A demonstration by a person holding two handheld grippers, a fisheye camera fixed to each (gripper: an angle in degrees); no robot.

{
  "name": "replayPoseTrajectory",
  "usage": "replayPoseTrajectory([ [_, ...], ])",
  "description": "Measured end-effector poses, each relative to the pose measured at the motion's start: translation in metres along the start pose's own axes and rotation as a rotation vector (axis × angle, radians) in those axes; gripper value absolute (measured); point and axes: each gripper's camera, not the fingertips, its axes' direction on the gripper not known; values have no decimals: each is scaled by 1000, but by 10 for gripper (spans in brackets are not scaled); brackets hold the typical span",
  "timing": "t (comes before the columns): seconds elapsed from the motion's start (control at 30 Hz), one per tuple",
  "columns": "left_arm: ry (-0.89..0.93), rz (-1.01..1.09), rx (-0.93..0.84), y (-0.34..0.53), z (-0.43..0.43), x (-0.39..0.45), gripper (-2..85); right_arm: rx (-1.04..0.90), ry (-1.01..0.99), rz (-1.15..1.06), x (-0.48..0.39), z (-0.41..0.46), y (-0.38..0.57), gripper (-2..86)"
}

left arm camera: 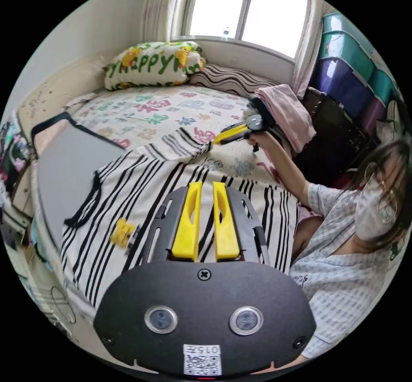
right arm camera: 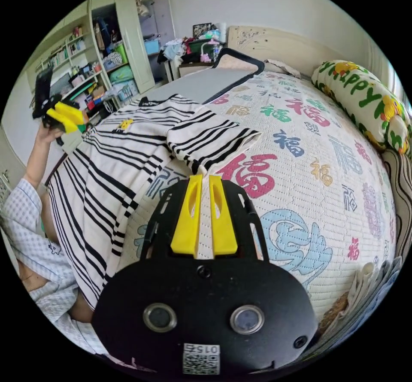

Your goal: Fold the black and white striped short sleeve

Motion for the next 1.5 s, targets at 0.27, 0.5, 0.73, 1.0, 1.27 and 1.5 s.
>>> replayPoseTrajectory([
  [0.27, -152, -197, -132, 220, -97, 72, 79, 224, -163, 62, -64, -55, 59, 32],
  [0.5, -79, -98, -181, 266, -92, 144, 99, 36, -299, -277, -246, -74, 129, 54],
  [0.73, -258, 59, -290, 255, -70, 194, 88, -17, -269, -469, -360, -75, 147, 63],
  [1.0, -347, 61, -319, 245, -66, 202, 7, -221, 91, -714, -440, -19, 155, 38],
  [1.27, -316, 52, -243, 232, -90, 213, -3, -204, -14, -679, -438, -35, 154, -9],
  [1.5, -329, 59, -451, 220, -56, 201, -4, -250, -69, -680, -433, -28, 157, -10],
])
